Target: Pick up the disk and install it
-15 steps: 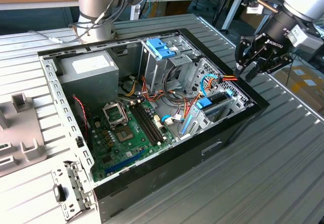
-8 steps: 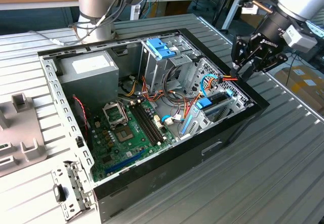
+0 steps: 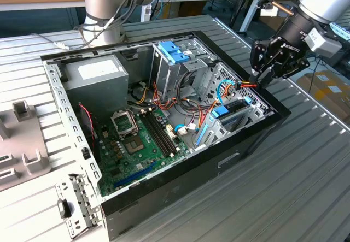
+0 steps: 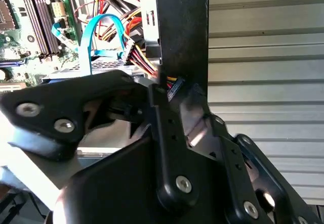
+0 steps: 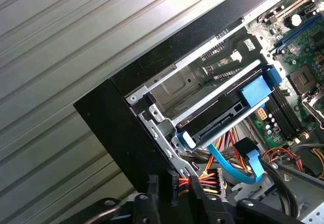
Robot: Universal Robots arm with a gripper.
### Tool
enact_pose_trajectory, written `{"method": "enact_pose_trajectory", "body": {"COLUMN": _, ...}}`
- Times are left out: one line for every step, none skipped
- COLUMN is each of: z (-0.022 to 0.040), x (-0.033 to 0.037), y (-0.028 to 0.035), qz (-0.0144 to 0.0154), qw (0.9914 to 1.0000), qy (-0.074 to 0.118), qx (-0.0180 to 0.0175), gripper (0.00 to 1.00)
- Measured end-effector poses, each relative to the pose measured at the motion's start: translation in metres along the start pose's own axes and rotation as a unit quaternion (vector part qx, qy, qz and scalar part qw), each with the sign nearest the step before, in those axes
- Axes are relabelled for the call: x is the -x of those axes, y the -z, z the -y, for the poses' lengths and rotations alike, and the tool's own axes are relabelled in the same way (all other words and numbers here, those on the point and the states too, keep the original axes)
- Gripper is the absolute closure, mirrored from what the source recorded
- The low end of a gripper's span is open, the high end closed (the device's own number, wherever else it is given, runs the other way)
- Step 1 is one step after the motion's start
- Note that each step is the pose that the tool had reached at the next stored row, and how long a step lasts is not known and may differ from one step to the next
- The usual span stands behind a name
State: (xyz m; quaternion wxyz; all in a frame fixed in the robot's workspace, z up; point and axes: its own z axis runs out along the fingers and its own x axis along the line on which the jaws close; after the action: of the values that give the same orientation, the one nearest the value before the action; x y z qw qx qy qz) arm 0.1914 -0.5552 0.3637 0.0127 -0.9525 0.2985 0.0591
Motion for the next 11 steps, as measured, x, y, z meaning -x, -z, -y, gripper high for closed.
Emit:
{"method": "enact_pose_trajectory", "body": {"z": 0.0, "x": 0.0, "y": 0.0, "qz": 0.0, "qw": 1.0, "qy": 0.0, "qx": 0.0, "gripper": 0.66}}
{"method": "enact_pose_trajectory", "body": {"z": 0.0, "x": 0.0, "y": 0.0, "qz": 0.0, "qw": 1.0, "qy": 0.0, "qx": 0.0, "gripper": 0.73}}
{"method": "enact_pose_trajectory", "body": {"z": -0.0001, "x": 0.0, "y": 0.0002, "qz": -0.0002, "qw": 1.0, "qy": 0.0, "qx": 0.0002, "gripper": 0.78}}
{"method": "enact_pose_trajectory", "body": {"z": -0.0001, "x": 0.0, "y": 0.0003, "qz": -0.0002, "qw": 1.0, "qy": 0.0, "qx": 0.0002, "gripper": 0.78}}
{"method": "enact_pose_trajectory", "body": {"z": -0.0001, "x": 0.0, "y": 0.0002, "qz": -0.0001, "qw": 1.0, "qy": 0.0, "qx": 0.0002, "gripper": 0.82}}
{"method": "enact_pose_trajectory", "body": {"z": -0.0001, "x": -0.0001, "y": 0.0002, "qz": -0.0001, "qw": 1.0, "qy": 0.0, "qx": 0.0001, "gripper": 0.82}}
{"method": "enact_pose_trajectory", "body": {"z": -0.0001, "x": -0.0001, "y": 0.0001, "qz": 0.0, "qw": 1.0, "qy": 0.0, "qx": 0.0, "gripper": 0.82}}
{"method": "enact_pose_trajectory", "body": {"z": -0.0001, "x": -0.0001, "y": 0.0, "qz": 0.0, "qw": 1.0, "qy": 0.0, "qx": 0.0, "gripper": 0.82}}
{"method": "enact_pose_trajectory", "body": {"z": -0.0002, "x": -0.0001, "y": 0.0, "qz": 0.0, "qw": 1.0, "qy": 0.0, "qx": 0.0, "gripper": 0.82}}
{"method": "enact_pose_trajectory", "body": {"z": -0.0002, "x": -0.0001, "y": 0.0, "qz": 0.0, "qw": 1.0, "qy": 0.0, "qx": 0.0, "gripper": 0.82}}
{"method": "enact_pose_trajectory", "body": {"z": -0.0002, "x": -0.0001, "y": 0.0, "qz": 0.0, "qw": 1.0, "qy": 0.0, "qx": 0.0, "gripper": 0.82}}
